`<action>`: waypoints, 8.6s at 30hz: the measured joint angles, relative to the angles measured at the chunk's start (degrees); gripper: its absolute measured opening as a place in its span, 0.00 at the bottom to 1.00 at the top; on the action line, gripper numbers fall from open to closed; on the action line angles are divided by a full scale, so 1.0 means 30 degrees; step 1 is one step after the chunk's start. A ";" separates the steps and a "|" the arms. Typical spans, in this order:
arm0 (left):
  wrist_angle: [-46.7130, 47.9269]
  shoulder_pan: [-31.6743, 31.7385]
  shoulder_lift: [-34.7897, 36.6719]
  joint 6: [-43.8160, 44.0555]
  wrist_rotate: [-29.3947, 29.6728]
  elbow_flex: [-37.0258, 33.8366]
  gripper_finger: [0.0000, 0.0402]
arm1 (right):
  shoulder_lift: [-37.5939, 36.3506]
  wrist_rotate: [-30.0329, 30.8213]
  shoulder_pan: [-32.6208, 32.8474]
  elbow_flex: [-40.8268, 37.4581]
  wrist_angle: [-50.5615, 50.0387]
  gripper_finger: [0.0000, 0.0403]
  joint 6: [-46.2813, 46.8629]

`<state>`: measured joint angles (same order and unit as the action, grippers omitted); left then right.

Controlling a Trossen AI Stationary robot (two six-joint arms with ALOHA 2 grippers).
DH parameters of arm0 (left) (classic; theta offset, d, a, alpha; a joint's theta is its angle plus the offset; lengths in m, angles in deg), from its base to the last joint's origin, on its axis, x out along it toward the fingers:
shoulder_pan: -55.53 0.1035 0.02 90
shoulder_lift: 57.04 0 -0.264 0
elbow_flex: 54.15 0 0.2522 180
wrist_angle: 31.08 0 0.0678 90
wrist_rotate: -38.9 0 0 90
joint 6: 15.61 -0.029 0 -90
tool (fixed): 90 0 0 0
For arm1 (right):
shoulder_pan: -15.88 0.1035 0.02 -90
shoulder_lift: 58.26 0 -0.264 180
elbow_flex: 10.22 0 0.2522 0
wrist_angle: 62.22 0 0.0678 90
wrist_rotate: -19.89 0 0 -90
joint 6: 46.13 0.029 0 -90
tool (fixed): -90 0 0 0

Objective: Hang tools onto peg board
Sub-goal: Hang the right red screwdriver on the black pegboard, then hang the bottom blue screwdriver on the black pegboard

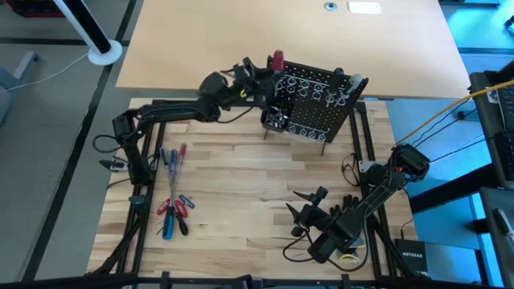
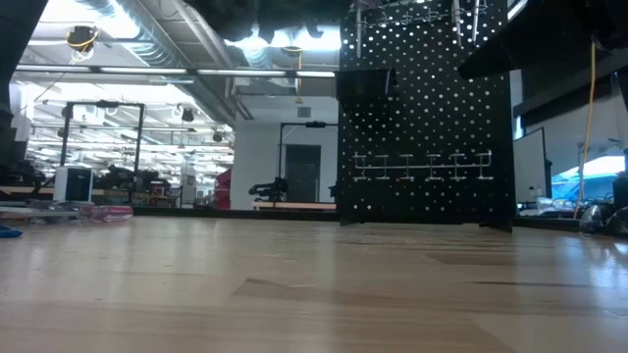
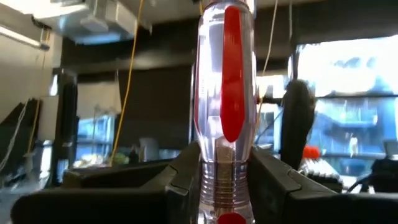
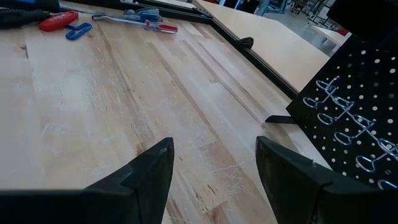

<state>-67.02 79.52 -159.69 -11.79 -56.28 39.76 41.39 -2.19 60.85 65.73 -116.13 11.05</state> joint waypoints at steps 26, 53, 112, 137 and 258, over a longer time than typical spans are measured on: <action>-0.2132 0.0647 0.0022 0.1233 -0.0142 -0.1359 0.30 | 0.0000 0.0655 0.0000 -0.0007 -0.0083 0.56 0.0000; 1.2519 -0.0454 0.7393 -0.4585 -0.0226 0.0171 0.52 | 0.0000 0.0502 0.0000 -0.0007 -0.0099 0.56 -0.0007; 4.2014 -1.0404 1.0550 1.6485 0.0427 -0.8783 0.52 | 0.0000 -0.1062 0.0000 0.0007 0.4735 0.56 -0.3519; 3.3595 -2.0401 0.9878 3.0906 -0.1026 -1.2411 0.52 | -0.0007 -0.1021 -0.3314 0.0007 0.4726 0.56 -1.0432; 2.4516 -1.5192 0.6375 -2.4106 1.5361 -0.7122 0.32 | 0.1776 -2.0204 -1.0885 0.0011 2.1369 0.49 -0.6123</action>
<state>6.53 33.95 -140.56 -84.11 -10.20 18.39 46.72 -62.80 28.20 65.77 -52.02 -7.32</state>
